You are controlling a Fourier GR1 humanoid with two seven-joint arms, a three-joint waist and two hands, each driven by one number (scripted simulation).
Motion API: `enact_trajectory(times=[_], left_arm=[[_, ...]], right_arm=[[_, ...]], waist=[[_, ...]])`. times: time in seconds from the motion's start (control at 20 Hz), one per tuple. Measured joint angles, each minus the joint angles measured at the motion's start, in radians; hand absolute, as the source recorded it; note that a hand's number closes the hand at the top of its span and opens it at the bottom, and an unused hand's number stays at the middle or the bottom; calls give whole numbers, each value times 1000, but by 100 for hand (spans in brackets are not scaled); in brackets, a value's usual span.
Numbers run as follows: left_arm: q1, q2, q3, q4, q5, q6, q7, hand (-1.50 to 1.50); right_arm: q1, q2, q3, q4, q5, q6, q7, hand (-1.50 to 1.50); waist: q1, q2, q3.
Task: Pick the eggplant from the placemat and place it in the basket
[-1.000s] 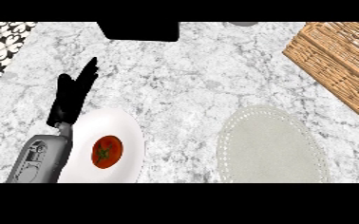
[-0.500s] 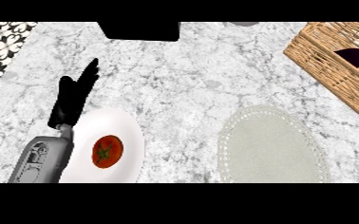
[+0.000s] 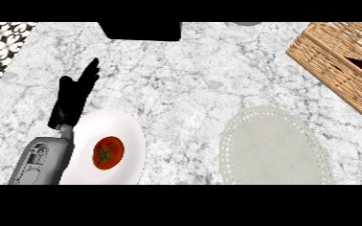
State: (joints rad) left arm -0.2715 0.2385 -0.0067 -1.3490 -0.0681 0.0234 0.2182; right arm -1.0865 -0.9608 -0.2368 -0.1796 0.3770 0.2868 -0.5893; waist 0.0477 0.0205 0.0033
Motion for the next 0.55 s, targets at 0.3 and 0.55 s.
enact_trajectory(times=[0.3, 0.55], left_arm=[[0, 0, -2, -18, -3, -3, 6, 0], [6, -3, 4, -14, 3, -5, -2, 0]], right_arm=[[5, -101, -78, 72, -60, 22, 66, -150], [58, -195, -110, 107, -86, 92, 62, -150]], waist=[[7, 5, 2], [4, 11, 5]])
